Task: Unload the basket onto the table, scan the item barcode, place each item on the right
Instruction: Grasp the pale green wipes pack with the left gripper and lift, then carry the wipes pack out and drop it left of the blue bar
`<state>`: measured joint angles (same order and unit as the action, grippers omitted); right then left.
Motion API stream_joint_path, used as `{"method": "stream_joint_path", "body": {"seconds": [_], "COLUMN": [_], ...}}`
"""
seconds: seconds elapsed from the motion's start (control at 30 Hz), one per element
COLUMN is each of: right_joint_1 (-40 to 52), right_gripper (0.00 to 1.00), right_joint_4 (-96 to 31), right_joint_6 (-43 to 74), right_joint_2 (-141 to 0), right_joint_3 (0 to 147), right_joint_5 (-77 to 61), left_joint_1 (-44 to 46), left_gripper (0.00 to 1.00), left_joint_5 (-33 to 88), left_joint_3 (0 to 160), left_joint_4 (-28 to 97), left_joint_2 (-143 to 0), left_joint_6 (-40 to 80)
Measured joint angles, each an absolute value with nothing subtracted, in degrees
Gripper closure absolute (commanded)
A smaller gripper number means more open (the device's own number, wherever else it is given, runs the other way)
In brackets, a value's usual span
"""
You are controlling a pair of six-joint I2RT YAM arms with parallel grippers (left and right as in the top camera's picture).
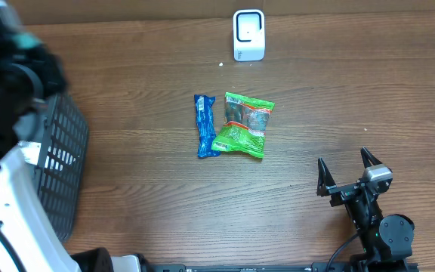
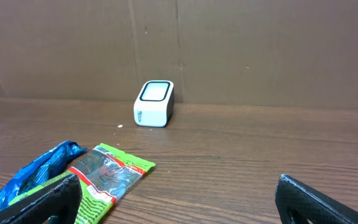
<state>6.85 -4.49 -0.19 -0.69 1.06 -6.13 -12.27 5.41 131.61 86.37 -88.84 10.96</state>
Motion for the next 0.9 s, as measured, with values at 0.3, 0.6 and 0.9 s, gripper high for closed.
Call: {"method": "stream_joint_path", "body": {"seconds": [0.3, 0.6, 0.9], "right_joint_1": [6.9, 6.9, 6.9], "right_gripper": [0.0, 0.0, 0.0], "right_joint_4": [-4.5, -4.6, -4.5], "right_joint_6": [-0.2, -0.2, -0.2], "right_joint_2": [-0.7, -0.7, -0.7], "right_joint_3": [1.1, 1.1, 1.1], "right_joint_5": [-6.1, -6.1, -6.1], "left_joint_1": [6.3, 11.8, 11.8], "left_gripper": [0.96, 0.96, 0.65], "left_joint_5": [-0.9, -4.4, -6.3], "left_joint_3": [116.9, 96.0, 92.6], "left_joint_4": [86.5, 72.8, 68.1], "left_joint_2": [-96.1, -108.5, -116.7], "left_joint_6": [13.8, 16.6, 16.2]}}
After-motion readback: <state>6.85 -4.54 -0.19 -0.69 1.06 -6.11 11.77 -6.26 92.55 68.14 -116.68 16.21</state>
